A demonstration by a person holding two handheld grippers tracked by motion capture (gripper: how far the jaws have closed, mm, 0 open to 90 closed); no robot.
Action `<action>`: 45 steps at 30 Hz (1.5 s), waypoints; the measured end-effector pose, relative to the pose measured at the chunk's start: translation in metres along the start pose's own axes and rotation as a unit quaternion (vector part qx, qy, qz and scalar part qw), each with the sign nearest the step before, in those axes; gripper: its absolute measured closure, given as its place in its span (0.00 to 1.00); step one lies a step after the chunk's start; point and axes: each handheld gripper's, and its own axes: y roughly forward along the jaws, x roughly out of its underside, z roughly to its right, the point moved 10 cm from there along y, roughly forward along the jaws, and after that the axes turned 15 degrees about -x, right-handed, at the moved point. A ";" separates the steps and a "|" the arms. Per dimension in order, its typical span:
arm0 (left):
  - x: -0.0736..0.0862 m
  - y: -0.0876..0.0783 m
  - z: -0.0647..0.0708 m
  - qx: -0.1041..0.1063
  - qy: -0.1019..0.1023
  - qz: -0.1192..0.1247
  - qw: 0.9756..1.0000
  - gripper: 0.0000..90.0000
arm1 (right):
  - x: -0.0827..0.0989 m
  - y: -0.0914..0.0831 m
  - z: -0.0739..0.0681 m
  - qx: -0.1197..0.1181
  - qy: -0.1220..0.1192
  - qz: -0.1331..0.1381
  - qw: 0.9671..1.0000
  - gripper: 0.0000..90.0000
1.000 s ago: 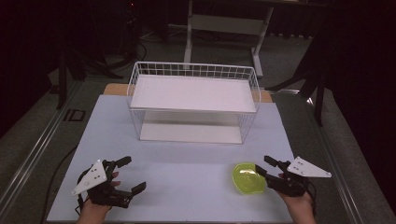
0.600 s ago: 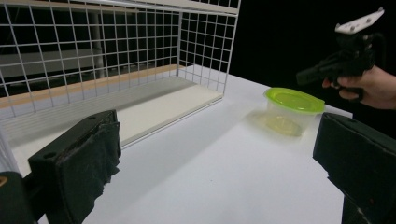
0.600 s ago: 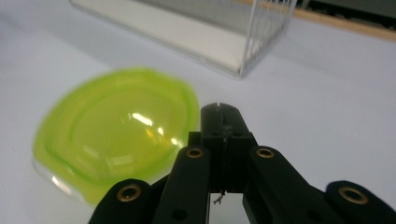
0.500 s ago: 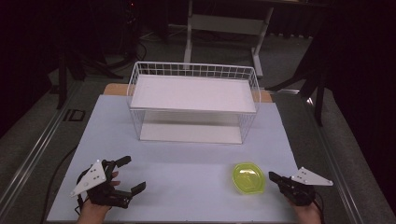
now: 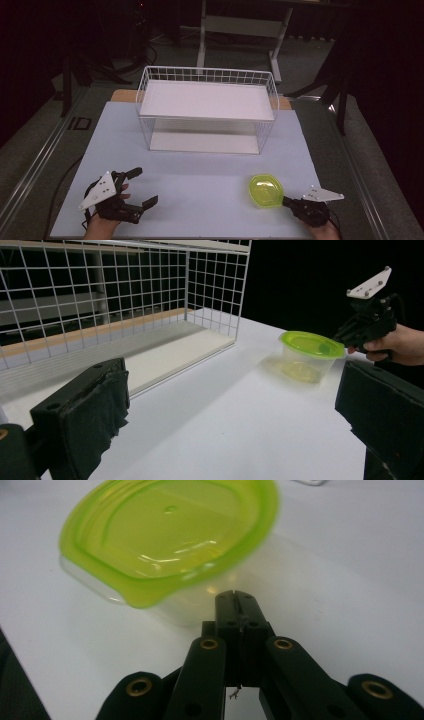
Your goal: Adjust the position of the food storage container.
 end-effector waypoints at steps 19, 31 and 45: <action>-0.001 0.000 0.001 0.002 0.001 0.001 1.000 0.02 | -0.023 0.057 -0.015 -0.055 -0.038 -0.046 0.997 1.00; -0.001 -0.001 0.002 0.001 0.010 0.001 1.000 0.02 | -0.055 0.110 -0.044 -0.105 -0.058 -0.053 0.991 1.00; -0.002 -0.002 0.004 0.004 0.012 0.003 1.000 0.02 | -0.078 0.163 -0.077 -0.132 -0.090 -0.064 0.985 1.00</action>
